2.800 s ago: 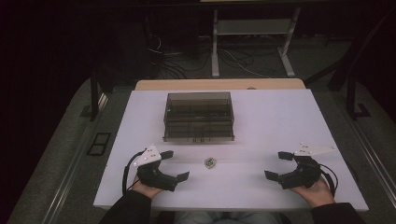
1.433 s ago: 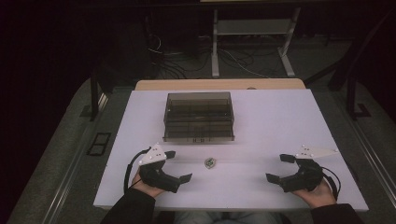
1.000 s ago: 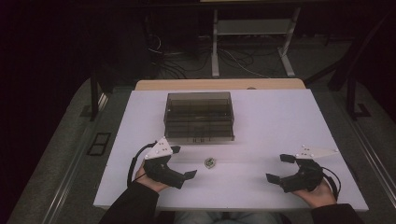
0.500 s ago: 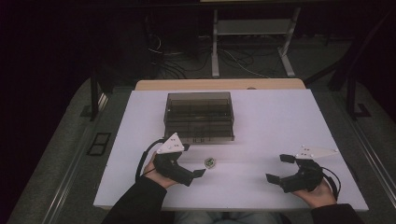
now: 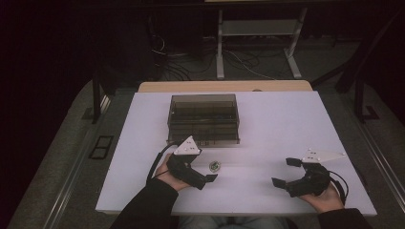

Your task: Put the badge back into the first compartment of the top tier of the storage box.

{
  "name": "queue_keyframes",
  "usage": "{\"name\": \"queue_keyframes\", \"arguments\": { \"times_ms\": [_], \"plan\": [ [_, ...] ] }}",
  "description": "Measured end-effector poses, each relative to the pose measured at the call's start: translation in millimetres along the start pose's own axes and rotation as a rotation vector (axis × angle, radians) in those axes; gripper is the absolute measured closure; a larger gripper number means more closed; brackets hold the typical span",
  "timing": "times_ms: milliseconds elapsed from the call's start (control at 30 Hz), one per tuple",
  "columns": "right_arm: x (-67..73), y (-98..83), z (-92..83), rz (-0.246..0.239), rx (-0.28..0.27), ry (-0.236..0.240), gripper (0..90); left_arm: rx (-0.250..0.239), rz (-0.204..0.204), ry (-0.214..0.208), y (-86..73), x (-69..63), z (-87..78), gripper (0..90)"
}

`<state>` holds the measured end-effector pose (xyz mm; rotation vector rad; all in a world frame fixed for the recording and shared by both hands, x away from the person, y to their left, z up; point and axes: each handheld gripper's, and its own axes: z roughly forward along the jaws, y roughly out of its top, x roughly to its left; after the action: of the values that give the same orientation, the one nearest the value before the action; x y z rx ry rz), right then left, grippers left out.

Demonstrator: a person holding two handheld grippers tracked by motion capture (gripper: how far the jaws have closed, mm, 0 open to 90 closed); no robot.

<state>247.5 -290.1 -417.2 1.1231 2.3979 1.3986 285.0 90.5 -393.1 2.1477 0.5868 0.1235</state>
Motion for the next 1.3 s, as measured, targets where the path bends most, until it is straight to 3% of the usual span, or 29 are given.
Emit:
{"name": "queue_keyframes", "arguments": {
  "times_ms": [200, 1000, 1300],
  "plan": [
    [0.3, 0.0, 0.1, -0.001, 0.002, 0.001, 0.3, 0.034, 0.005, -0.007, -0.6, -1.6, 10.8, 0.0],
    [1.2, -0.4, 1.4, -0.008, 0.010, 0.006, 0.4, 0.076, 0.005, 0.012, -4.3, 3.8, 34.3, 0.0],
    [2.2, -0.5, 3.1, -0.012, 0.018, 0.010, 0.3, 0.106, 0.030, 0.021, -5.0, 3.9, 42.5, 0.0]
  ]
}}
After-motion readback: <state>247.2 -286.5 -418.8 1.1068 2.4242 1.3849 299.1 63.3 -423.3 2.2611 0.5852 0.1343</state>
